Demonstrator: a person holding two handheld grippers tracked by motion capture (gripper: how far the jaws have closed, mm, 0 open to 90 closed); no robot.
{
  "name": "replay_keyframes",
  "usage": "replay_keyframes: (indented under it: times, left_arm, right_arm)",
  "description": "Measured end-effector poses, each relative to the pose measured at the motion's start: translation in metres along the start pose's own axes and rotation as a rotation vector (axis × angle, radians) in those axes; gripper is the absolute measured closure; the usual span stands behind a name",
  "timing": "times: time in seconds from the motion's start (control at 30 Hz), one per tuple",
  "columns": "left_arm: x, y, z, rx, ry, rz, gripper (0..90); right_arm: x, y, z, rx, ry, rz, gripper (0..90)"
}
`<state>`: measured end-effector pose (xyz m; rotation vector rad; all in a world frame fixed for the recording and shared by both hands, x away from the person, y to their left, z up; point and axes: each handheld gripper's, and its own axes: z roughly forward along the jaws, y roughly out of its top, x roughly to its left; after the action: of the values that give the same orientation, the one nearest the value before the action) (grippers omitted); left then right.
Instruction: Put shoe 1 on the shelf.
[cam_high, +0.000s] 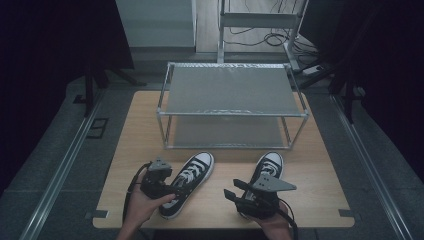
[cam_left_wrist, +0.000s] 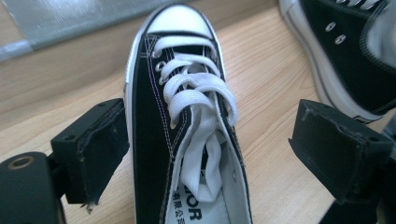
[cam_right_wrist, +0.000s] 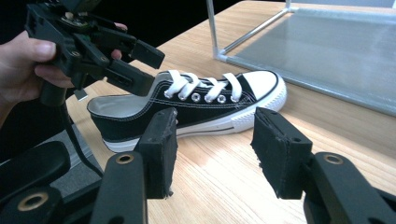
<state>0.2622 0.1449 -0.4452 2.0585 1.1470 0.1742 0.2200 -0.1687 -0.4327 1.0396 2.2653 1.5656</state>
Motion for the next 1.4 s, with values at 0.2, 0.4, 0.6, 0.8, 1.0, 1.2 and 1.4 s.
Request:
replay_keyframes:
  times: [0.2,0.4,0.6,0.8,1.0,1.2,1.4]
  left_arm:
    - [0.005,0.006,0.02,0.09,0.04,-0.012,9.8]
    - [0.005,0.009,0.031,0.16,0.07,-0.006,9.1]
    - [0.003,0.013,0.043,0.223,0.104,0.017,8.5]
    - [0.002,0.017,0.052,0.287,0.136,0.043,8.0]
    - [0.003,0.02,0.059,0.354,0.143,0.053,7.4]
    - [0.001,0.022,0.066,0.423,0.157,0.083,7.2]
    - [-0.002,0.023,0.075,0.463,0.174,0.091,8.2]
  right_arm:
    - [-0.006,-0.003,-0.004,-0.005,-0.016,0.013,48.3]
    - [-0.006,-0.004,-0.005,0.001,-0.019,0.011,48.1]
    - [-0.006,-0.005,-0.003,0.009,-0.024,0.007,47.9]
    - [-0.005,-0.006,-0.002,0.008,-0.031,0.005,47.6]
    - [-0.007,-0.006,-0.002,0.012,-0.037,0.003,47.3]
    - [-0.008,-0.007,-0.002,0.013,-0.044,0.004,47.0]
    - [-0.008,-0.008,0.0,0.019,-0.049,0.004,46.9]
